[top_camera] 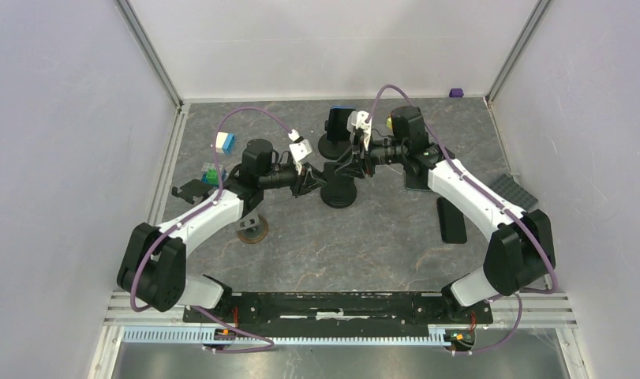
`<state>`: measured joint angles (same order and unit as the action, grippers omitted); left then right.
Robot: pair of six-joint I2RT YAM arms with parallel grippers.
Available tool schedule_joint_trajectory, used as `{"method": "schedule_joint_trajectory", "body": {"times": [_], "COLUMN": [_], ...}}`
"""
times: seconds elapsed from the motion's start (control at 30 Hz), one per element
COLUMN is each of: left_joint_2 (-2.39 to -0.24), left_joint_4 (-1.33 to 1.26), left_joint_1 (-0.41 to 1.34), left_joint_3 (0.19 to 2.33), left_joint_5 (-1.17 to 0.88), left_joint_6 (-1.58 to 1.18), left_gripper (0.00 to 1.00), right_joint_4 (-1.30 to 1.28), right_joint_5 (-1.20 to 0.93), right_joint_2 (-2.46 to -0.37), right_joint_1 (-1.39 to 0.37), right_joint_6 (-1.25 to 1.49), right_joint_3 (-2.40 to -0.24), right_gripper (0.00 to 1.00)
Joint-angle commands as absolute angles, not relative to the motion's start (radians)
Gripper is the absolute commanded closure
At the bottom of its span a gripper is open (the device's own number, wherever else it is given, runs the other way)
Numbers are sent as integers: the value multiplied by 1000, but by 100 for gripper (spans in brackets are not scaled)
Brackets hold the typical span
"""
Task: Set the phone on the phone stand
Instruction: Install the phone on the phone stand.
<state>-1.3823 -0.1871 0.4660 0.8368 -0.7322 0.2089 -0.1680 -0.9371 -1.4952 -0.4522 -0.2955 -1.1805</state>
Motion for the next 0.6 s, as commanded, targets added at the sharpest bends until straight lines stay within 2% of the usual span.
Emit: {"method": "schedule_joint_trajectory", "body": {"times": [0.0, 0.13, 0.27, 0.33, 0.5, 0.57], "left_joint_2": [-1388, -1391, -1392, -1391, -1389, -1388], "left_joint_4": [-228, -232, -241, -243, -248, -250], "left_joint_1": [462, 462, 462, 462, 462, 462], "left_joint_3": [870, 871, 870, 870, 874, 876], "left_joint_5": [-719, -713, -708, -705, -705, -708], "left_joint_6": [139, 127, 112, 102, 83, 80], "left_gripper": [98, 98, 98, 98, 98, 92], "right_joint_4": [-215, -231, -265, -280, -333, -355], "right_joint_5": [-908, -896, -893, -895, -881, -854], "right_joint_2": [-1509, -1517, -1514, -1502, -1450, -1425], "right_joint_1": [-453, -454, -454, -454, -454, -453], "right_joint_6": [-304, -305, -315, -318, -353, -371], "right_joint_3": [-1283, -1296, -1310, -1312, -1302, -1279], "right_gripper": [59, 54, 26, 17, 5, 3]}}
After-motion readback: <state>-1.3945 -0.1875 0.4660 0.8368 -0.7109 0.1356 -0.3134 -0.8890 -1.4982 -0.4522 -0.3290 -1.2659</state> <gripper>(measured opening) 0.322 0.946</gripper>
